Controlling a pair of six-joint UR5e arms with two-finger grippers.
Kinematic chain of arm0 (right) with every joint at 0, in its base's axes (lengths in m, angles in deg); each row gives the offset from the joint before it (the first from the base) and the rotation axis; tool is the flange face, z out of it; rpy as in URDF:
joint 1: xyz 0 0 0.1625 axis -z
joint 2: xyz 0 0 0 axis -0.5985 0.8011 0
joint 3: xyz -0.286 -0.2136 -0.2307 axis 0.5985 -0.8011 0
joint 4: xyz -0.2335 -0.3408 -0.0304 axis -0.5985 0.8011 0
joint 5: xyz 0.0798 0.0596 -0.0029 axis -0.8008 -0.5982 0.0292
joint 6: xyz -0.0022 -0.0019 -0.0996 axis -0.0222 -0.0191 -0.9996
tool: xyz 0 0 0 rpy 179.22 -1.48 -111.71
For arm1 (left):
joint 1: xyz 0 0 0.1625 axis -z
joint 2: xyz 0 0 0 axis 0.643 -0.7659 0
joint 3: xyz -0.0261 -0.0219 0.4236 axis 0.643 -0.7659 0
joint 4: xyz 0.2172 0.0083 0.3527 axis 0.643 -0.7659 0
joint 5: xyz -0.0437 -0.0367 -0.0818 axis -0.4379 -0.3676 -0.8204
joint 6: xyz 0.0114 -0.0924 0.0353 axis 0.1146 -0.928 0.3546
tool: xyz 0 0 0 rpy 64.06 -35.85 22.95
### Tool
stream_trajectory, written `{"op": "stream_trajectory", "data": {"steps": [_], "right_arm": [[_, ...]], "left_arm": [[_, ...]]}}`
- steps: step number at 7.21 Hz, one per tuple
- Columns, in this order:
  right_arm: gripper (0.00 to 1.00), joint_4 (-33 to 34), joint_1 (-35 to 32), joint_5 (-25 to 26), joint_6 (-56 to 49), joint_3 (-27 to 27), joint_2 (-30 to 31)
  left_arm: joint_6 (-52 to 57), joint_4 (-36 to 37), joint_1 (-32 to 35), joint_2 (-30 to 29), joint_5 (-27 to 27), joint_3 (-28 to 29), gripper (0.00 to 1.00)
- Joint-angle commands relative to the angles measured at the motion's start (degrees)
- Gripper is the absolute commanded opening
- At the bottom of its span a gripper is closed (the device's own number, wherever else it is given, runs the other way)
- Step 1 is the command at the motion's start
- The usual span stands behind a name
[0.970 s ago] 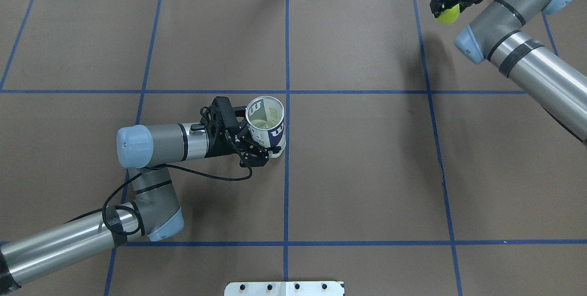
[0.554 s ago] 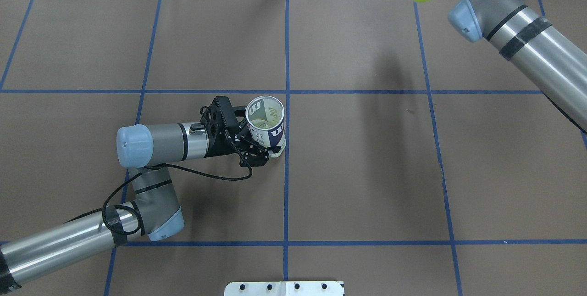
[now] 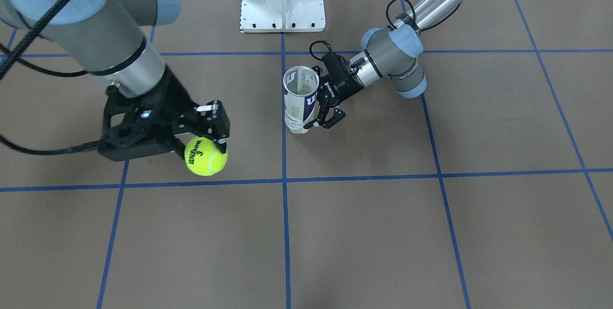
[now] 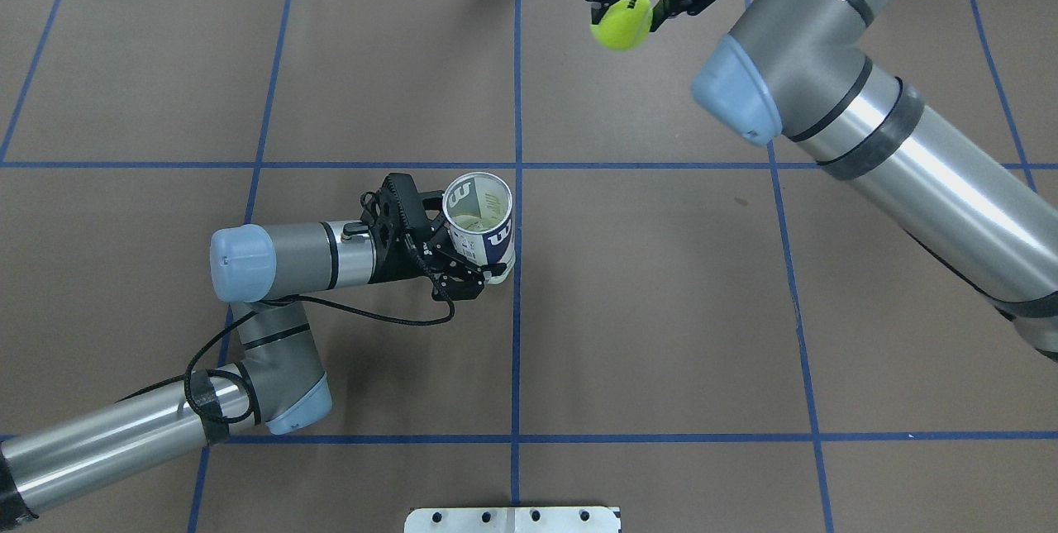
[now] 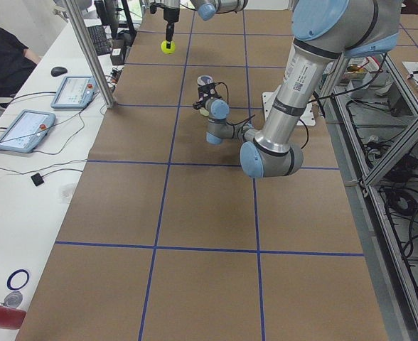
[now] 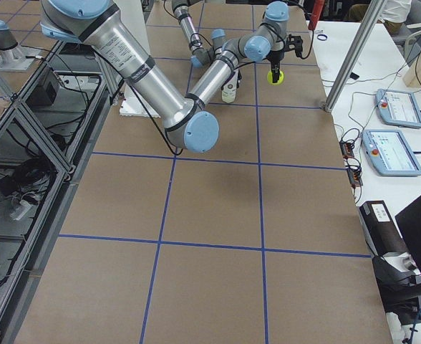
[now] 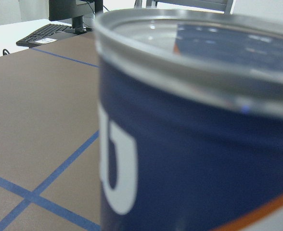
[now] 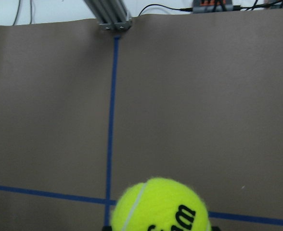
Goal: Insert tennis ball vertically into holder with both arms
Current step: 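Lift the second ball with the right gripper, then carry the second ball with the right gripper over the can's top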
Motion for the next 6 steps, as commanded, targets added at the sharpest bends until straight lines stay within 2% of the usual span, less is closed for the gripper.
{"op": "stream_trajectory", "data": {"steps": [1,3,5,6], "right_arm": [[0.0,0.55,5.83,2.97,3.78,1.34,-2.43],[0.0,0.55,9.7,6.05,3.87,1.7,-3.48],[0.0,1.07,11.82,6.5,3.87,1.7,-4.62],[0.0,4.55,12.96,7.11,3.87,1.7,-6.89]], "left_arm": [[0.0,0.02,0.0,0.0,-0.05,-0.02,0.99],[0.0,0.02,0.0,0.0,0.04,-0.02,0.99],[-0.09,0.02,0.0,0.0,-0.05,-0.02,0.99],[-0.09,0.02,0.0,0.0,0.04,-0.02,0.99]]}}
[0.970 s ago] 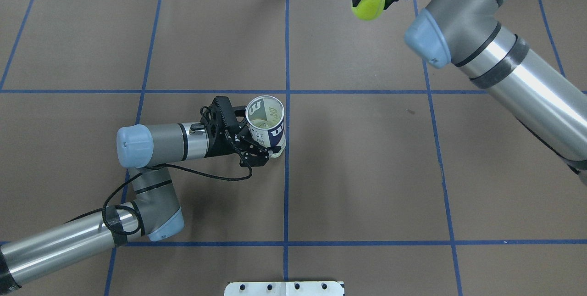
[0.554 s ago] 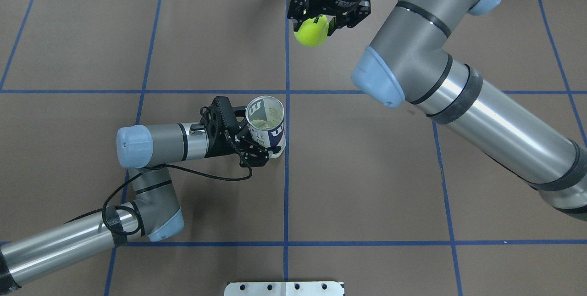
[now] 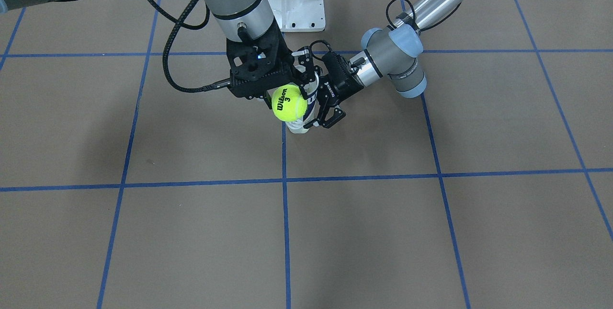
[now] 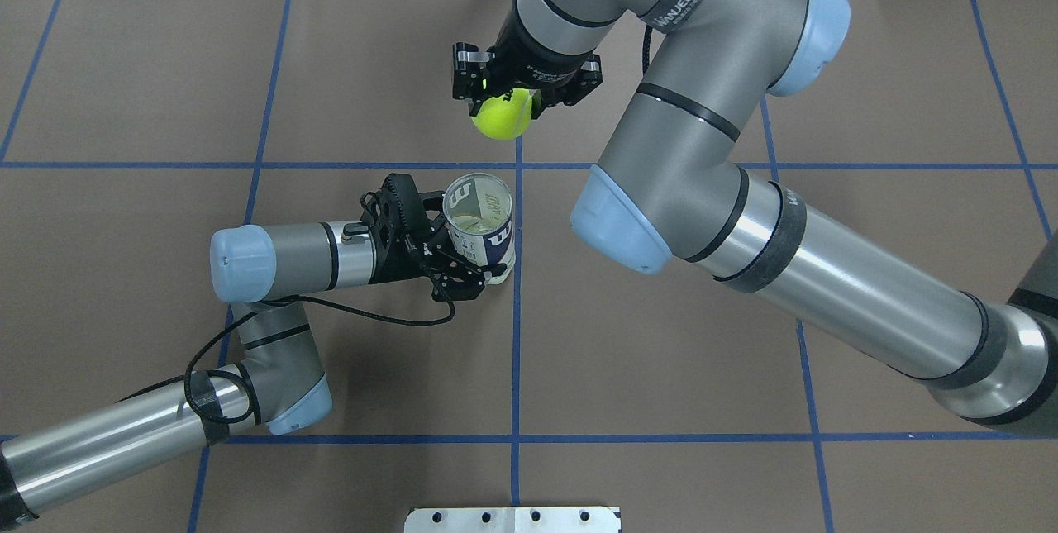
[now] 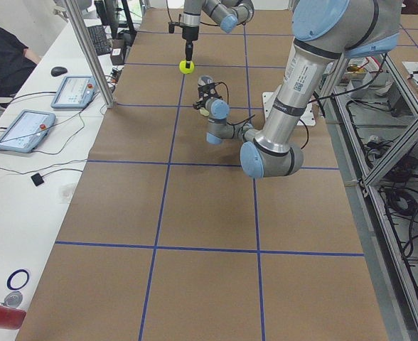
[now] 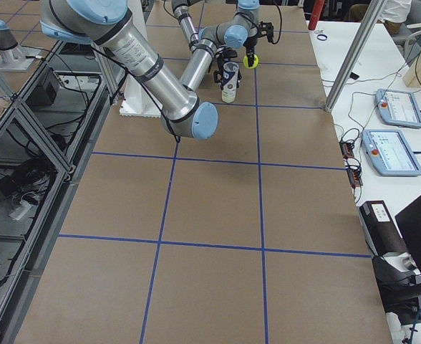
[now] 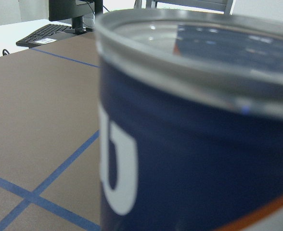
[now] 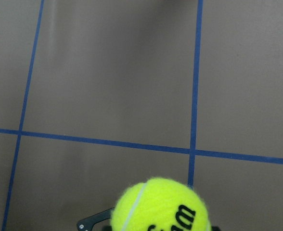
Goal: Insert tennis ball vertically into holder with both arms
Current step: 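Carry the second ball with the right gripper over the can's top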
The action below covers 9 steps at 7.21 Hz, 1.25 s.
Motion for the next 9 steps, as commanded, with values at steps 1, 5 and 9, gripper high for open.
{"op": "stream_trajectory", "data": {"steps": [1,5,9], "right_arm": [[0.0,4.32,2.48,1.21,0.01,0.11,-2.89],[0.0,10.03,4.68,2.01,0.01,2.82,-2.46],[0.25,10.05,5.91,2.71,0.01,2.84,-2.19]], "left_arm": [[-0.03,0.0,0.0,0.0,-0.02,0.0,0.99],[-0.03,0.0,0.09,0.09,-0.02,0.09,0.99],[0.05,0.0,0.09,0.09,0.06,0.0,0.99]]}}
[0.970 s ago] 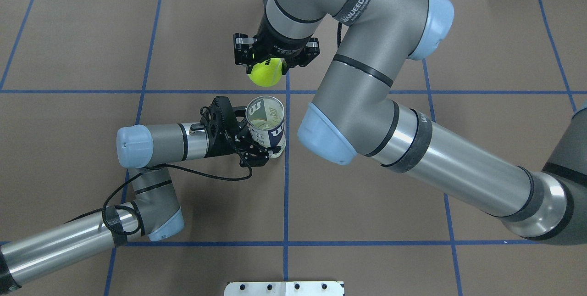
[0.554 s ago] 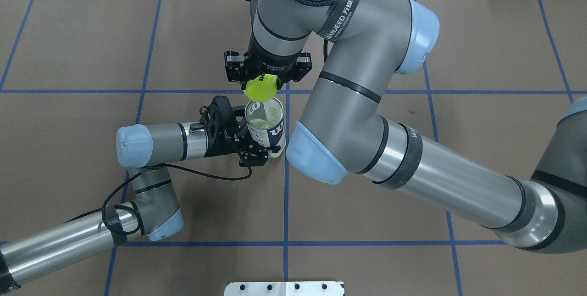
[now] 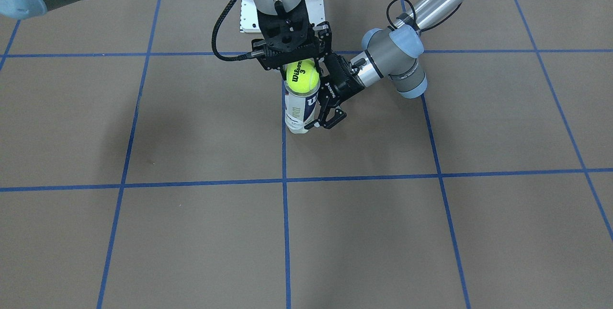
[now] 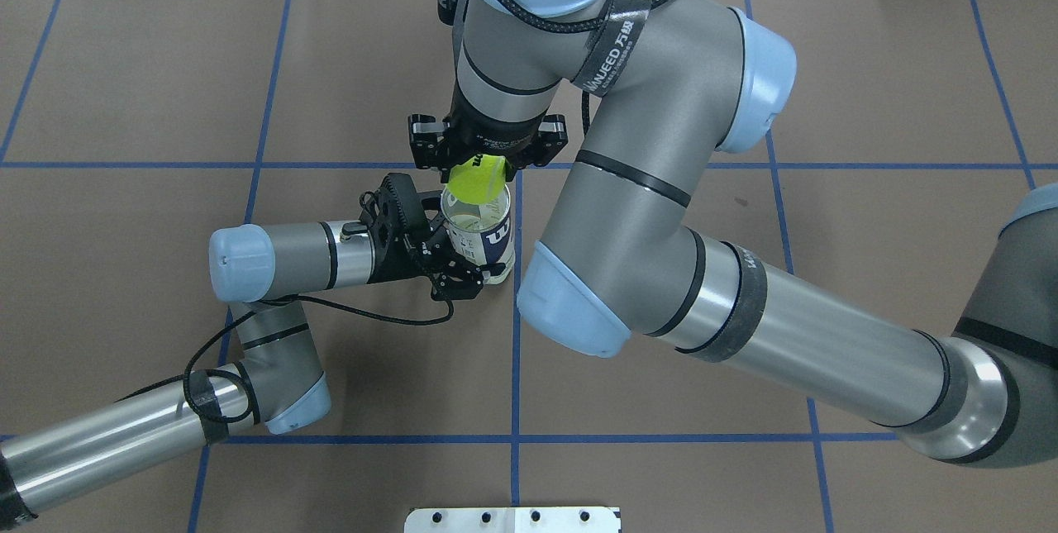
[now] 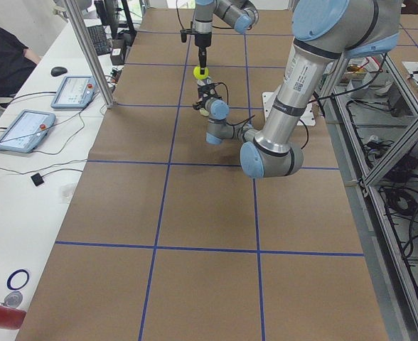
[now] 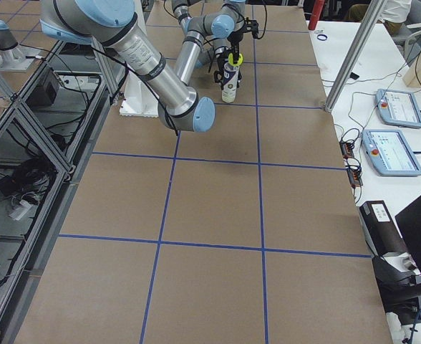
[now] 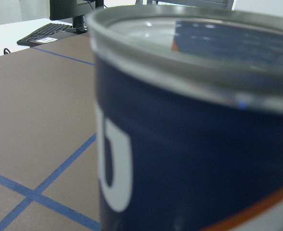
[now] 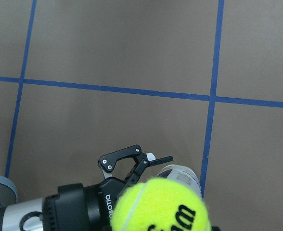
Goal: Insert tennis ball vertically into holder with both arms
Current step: 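Lower the second ball into the can and open the right gripper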
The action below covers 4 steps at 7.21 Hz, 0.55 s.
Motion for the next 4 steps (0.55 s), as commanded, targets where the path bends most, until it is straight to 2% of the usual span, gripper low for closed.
{"op": "stream_trajectory", "data": {"steps": [1,2,3,4], "right_arm": [[0.65,0.05,0.92,1.31,0.0,0.03,0.23],[0.86,0.05,0.93,1.67,-0.09,0.03,0.23],[0.97,0.05,1.02,1.59,-0.09,0.21,0.14],[0.98,0.05,0.93,1.5,-0.09,0.64,0.23]], "left_arm": [[-0.02,0.0,0.0,0.0,-0.02,-0.07,0.99],[-0.02,-0.09,0.0,0.0,-0.02,-0.07,0.99],[-0.02,-0.09,0.0,0.0,-0.02,-0.07,0.99],[-0.02,-0.09,0.0,0.0,-0.02,-0.07,0.99]]}}
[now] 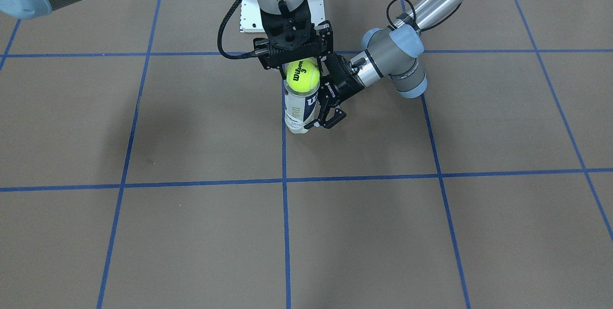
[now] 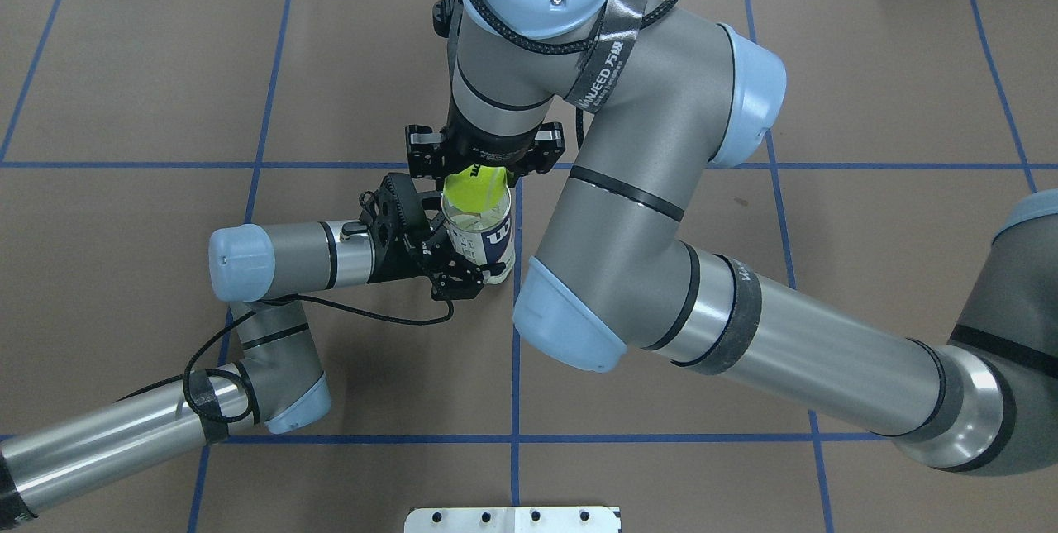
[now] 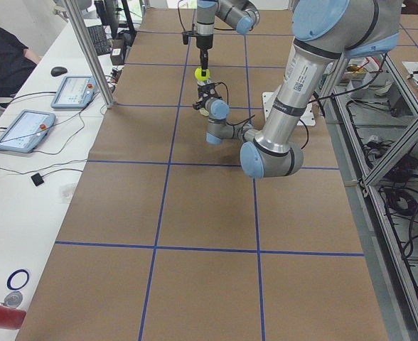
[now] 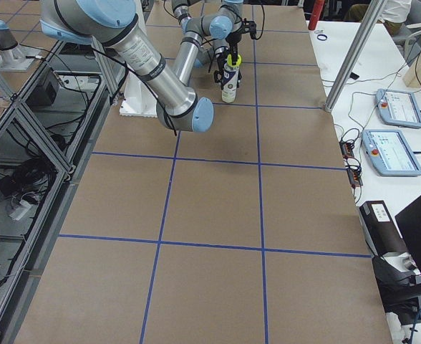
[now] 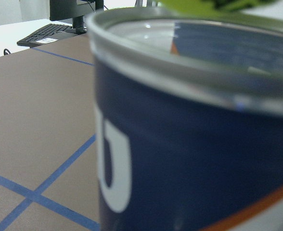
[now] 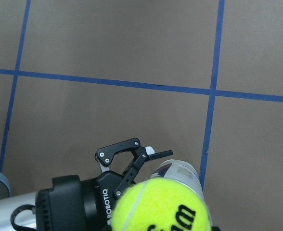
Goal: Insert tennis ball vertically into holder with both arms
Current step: 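Lower the second ball into the can and open the right gripper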
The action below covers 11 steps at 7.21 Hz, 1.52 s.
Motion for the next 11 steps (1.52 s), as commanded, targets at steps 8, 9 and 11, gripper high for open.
{"op": "stream_trajectory", "data": {"steps": [8,9,11], "right_arm": [[0.98,0.18,-0.17,-0.09,-0.01,4.96,1.8],[0.98,0.18,-0.17,-0.09,-0.01,4.96,1.89],[0.98,0.18,-0.17,-0.09,-0.01,4.96,1.89]], "left_arm": [[0.0,-0.01,0.88,0.44,-0.09,-0.18,0.99],[-0.09,-0.1,0.88,0.61,-0.18,-0.27,0.99],[-0.09,-0.19,0.79,1.05,-0.18,-0.36,0.99]]}}
